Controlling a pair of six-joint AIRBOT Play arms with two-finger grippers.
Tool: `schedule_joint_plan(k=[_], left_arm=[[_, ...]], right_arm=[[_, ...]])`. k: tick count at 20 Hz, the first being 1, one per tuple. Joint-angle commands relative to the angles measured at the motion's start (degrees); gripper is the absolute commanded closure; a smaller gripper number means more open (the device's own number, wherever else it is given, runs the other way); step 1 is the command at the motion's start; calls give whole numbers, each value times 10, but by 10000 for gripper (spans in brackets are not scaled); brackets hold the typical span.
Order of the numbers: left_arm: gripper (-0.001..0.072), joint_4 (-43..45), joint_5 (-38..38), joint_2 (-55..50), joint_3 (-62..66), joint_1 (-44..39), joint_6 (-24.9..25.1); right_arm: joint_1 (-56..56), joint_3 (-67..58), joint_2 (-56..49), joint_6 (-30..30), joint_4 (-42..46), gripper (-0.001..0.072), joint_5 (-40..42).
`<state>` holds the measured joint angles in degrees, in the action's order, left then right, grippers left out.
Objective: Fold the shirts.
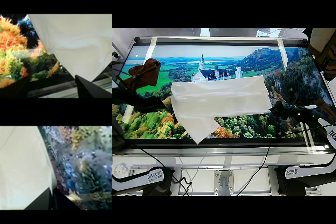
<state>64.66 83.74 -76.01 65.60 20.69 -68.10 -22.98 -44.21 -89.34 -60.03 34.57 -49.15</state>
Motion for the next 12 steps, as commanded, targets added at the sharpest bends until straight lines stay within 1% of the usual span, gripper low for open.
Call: schedule_joint_plan(k=[1, 5, 6, 12], left_arm=[[74, -33, -34, 0, -69, 0, -18], [71, -126, -122, 0, -132, 0, -17], [71, -136, -137, 0, -144, 0, -16], [71, -137, -145, 0, -234, 0, -9]], right_arm=[[1, 0, 0, 18, 8, 684, 0], [1, 0, 0, 28, 8, 684, 3], [1, 0, 0, 29, 8, 684, 3], [1, 0, 0, 29, 8, 684, 5]])
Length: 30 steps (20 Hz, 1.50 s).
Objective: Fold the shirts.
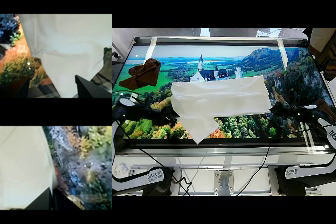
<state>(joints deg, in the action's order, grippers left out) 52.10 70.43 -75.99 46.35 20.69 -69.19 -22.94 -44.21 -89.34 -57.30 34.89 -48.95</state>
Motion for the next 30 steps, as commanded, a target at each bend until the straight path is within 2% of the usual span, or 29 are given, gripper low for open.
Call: schedule_joint_plan(k=[1, 4, 8, 11, 12, 15, 17, 18, 19, 20, 21, 22, 24, 28, 30], left_arm=[[71, -11, -17, 0, -57, 0, 3], [71, -30, -60, 0, -95, 0, 10], [73, -98, -97, -3, -123, -11, 44], [76, -103, -123, -12, -127, -41, 47], [133, -106, -127, -13, -127, -52, 47], [371, -111, -121, -13, -127, -75, 55], [372, -122, -119, -13, -127, -75, 63], [405, -125, -118, -13, -127, -75, 63], [524, -130, -116, -13, -127, -75, 68], [609, -138, -108, -13, -127, -75, 86], [663, -151, -96, -13, -127, -75, 111], [692, -168, -78, -13, -126, -75, 138], [693, -201, -47, -13, -126, -75, 173], [693, -259, 24, -12, -106, -75, 188], [694, -267, 77, -9, -68, -75, 193]], right_arm=[[1, 0, 0, 2, 4, 685, 3], [1, 0, 0, 2, 4, 684, 3], [1, 0, 0, 2, 1, 684, 3], [1, 0, 0, 2, -1, 684, 3], [1, 0, 0, 2, -3, 685, 3], [1, 0, 0, 2, -11, 684, 11], [1, 0, 0, 2, -12, 684, 17], [1, 0, 0, 2, -13, 685, 18], [0, 0, 0, 2, -13, 685, 18], [0, 0, 0, 2, -13, 684, 18], [1, 0, 0, 2, -13, 684, 18], [1, 0, 0, 2, -13, 684, 18], [1, 0, 0, 4, -14, 685, 15], [0, -5, 11, 68, -50, 686, -42], [0, -21, 30, 77, -54, 686, -68]])
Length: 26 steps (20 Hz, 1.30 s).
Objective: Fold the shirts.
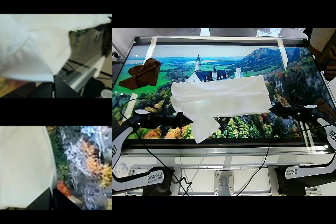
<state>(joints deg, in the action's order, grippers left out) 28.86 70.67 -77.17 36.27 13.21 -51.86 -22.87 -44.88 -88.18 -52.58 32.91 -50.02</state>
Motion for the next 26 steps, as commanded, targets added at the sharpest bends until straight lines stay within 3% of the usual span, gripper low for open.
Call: schedule_joint_plan(k=[1, 7, 13, 16, 22, 26], left_arm=[[694, -34, 95, 8, 57, 0, 19], [693, -34, 154, 62, 212, 1, -26], [694, -31, 131, 98, 279, 79, -39], [694, 23, 57, 92, 279, 90, -39], [694, 55, -136, 1, 279, 59, -39], [694, 54, -221, -98, 279, 30, -60]], right_arm=[[0, -26, 31, 30, -34, 686, -64], [0, -79, 120, 28, -49, 687, -110], [0, -97, 173, 9, -79, 687, -81], [33, -97, 171, 9, -107, 687, 15], [187, -97, 111, 9, -85, 687, 333], [239, -97, 14, -50, -96, 687, 426]])
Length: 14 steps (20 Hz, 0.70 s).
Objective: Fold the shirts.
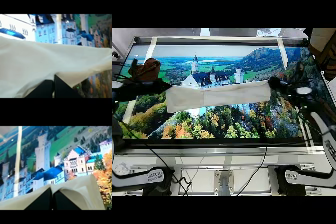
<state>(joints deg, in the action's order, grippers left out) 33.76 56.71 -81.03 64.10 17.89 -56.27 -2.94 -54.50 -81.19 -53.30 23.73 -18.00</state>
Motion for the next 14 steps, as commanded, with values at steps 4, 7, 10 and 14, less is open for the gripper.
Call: schedule_joint_plan(k=[4, 7, 10, 14], left_arm=[[694, 5, -140, -113, 1, -24, -42], [695, 6, -167, -130, 1, -23, -53], [695, 6, -176, -149, 1, -23, -69], [695, 5, -171, -162, 1, -26, -87]], right_arm=[[44, 0, -117, -102, -6, 687, 116], [44, -1, -128, -102, -7, 687, 131], [44, 0, -129, -104, -6, 687, 137], [44, 0, -129, -104, -6, 686, 136]])
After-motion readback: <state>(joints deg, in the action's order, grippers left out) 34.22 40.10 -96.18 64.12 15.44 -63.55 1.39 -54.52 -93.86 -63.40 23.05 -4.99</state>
